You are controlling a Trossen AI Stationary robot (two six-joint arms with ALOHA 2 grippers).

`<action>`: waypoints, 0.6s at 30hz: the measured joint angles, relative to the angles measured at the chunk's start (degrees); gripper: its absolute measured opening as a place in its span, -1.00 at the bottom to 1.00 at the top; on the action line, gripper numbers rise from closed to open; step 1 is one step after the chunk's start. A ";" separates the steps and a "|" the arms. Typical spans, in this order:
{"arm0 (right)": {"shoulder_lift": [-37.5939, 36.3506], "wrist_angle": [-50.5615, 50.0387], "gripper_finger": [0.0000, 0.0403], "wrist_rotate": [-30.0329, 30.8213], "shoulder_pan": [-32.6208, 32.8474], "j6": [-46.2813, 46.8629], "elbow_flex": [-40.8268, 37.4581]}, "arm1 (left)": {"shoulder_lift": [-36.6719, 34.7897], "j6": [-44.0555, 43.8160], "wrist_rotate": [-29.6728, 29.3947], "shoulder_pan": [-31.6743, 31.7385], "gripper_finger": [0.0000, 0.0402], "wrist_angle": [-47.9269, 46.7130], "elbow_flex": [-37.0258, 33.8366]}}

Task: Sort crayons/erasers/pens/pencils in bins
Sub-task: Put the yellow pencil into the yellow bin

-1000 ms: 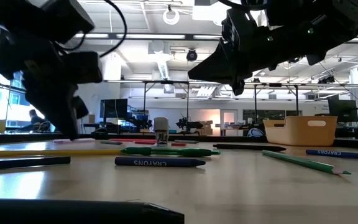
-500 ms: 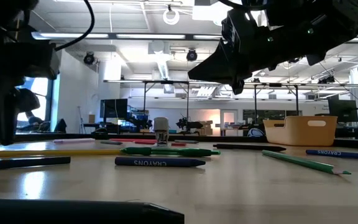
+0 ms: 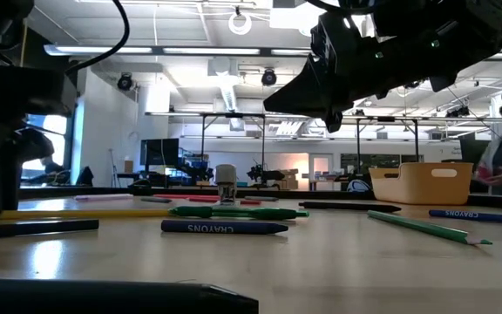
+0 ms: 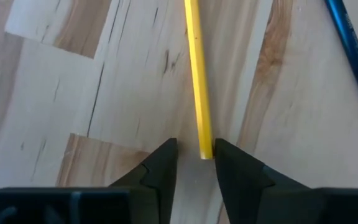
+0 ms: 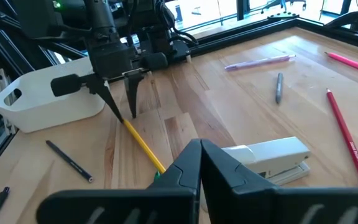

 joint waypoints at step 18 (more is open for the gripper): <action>0.02 -2.61 -1.00 1.45 0.21 1.66 2.64 | 0.42 5.14 -1.48 0.06 -0.99 1.17 -0.08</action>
